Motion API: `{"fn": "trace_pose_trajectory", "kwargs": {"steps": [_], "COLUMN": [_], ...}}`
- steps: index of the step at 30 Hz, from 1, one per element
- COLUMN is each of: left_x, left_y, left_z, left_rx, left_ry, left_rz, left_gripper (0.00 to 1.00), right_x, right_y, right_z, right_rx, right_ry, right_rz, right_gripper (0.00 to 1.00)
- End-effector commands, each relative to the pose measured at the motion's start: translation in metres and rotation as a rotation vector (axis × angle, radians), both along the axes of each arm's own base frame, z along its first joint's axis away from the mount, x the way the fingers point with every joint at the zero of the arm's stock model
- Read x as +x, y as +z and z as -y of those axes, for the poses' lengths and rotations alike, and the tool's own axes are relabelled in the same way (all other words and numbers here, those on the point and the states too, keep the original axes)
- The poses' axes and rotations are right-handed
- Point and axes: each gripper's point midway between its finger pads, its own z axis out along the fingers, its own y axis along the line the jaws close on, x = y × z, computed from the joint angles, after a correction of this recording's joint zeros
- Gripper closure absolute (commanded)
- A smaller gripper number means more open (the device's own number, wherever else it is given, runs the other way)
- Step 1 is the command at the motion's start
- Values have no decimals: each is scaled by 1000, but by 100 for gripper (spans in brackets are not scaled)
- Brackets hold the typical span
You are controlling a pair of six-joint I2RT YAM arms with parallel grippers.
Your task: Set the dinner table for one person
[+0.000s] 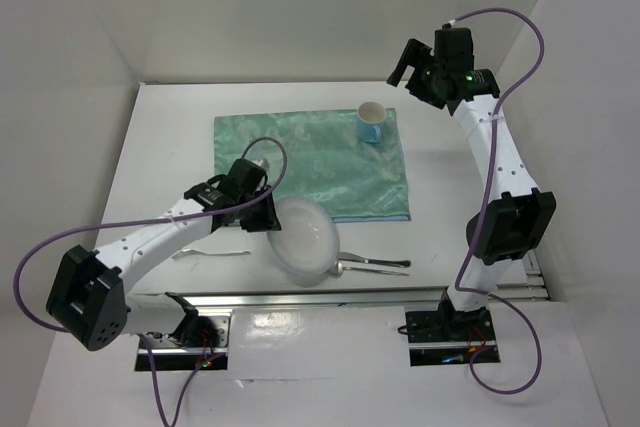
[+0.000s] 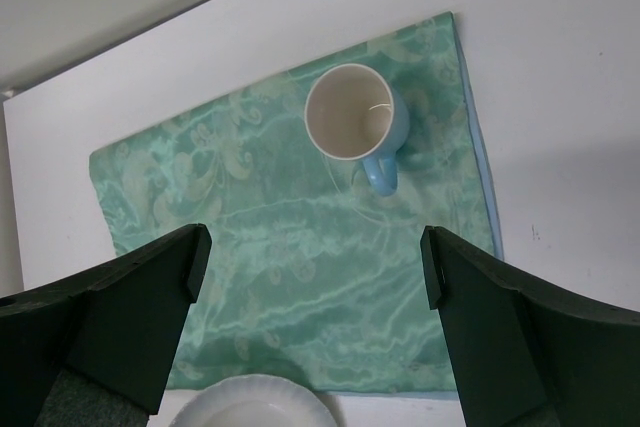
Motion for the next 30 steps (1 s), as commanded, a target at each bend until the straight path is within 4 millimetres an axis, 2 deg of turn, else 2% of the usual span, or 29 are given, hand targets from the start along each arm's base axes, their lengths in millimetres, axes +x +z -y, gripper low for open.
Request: {"fn": "trace_pose_trajectory", "kwargs": {"steps": [1,3,7,8,10,13,15,17,18,21,22,24,27,28,29,30], "left_x": [10,14,16,18,20,28,43,58,71,92,106,126,156,169,175,186], "left_y": [49,74,104,119,126,153,168,171,173,173,175,176,170,169,169,159], "left_z": [4,8,12,15,15,16,10,2,5,10,16,11,14,3,6,7], "left_rx": [-38,-77,-98,-115,-109,-130,-115,-77,-72,-100,-126,-166,-219,-225,-267,-288], "left_ry": [-32,-46,-98,-112,-124,-117,-74,6,24,59,57,83,65,91,67,58], "left_rz": [114,179,240,267,276,333,371,363,346,329,346,355,371,373,372,360], "left_gripper": [100,100,100,100,100,100,100,100,100,100,100,100,100,100,100,100], "right_x": [-5,-5,-4,-6,-5,-5,-7,-6,-8,-8,-11,-13,-20,-24,-26,-27], "right_y": [15,15,15,13,13,13,11,11,12,7,7,0,-4,-6,-1,-7], "right_z": [8,8,10,10,12,12,14,16,21,26,27,32,39,45,45,51], "right_rx": [-18,-18,-23,-24,-37,-37,-44,-59,-59,-68,-68,-81,-98,-99,-106,-108], "right_ry": [-15,-15,-22,-22,-25,-25,-34,-37,-48,-52,-52,-53,-63,-75,-70,-81], "right_rz": [41,41,42,33,34,34,26,27,28,17,17,-4,-14,-20,-8,-22], "right_gripper": [0,0,0,0,0,0,0,0,0,0,0,0,0,0,0,0]}}
